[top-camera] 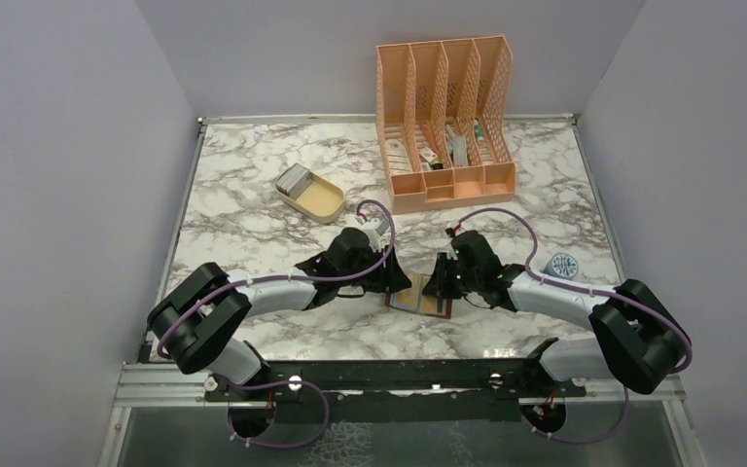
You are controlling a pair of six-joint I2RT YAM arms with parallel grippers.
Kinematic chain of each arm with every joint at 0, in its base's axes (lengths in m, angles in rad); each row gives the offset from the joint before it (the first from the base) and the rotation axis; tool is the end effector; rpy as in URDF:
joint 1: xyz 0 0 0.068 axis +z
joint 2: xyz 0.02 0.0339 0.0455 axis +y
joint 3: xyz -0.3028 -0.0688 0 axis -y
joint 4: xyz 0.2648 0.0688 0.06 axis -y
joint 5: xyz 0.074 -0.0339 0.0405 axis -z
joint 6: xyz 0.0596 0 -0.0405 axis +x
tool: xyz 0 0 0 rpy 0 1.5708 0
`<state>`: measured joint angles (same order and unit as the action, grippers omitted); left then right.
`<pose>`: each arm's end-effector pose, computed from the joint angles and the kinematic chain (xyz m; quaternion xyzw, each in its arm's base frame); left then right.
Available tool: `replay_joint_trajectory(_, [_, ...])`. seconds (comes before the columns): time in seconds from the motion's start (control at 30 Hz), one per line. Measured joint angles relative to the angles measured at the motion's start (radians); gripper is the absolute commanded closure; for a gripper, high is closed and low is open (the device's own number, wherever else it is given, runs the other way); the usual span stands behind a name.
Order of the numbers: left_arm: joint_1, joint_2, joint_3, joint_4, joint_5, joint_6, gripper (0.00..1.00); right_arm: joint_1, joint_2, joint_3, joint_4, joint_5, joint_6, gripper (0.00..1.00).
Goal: Put the credit cards into the card holder
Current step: Turn over the card slot in the card holder.
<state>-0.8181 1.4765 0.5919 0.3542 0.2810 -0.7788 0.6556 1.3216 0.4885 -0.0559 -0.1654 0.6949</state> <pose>0.2059 -0.2441 0.1817 0.0865 0.8576 -0.4373 0.2564 0.1934 0.1611 0.1482 -0.0092 0.9396 0.2690 0.2114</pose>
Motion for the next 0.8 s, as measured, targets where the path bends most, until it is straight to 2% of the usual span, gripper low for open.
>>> replay_joint_trajectory(0.8, [0.000, 0.048, 0.003, -0.026, -0.021, 0.016, 0.53, 0.000, -0.007, -0.005, 0.003, -0.001, 0.000, 0.88])
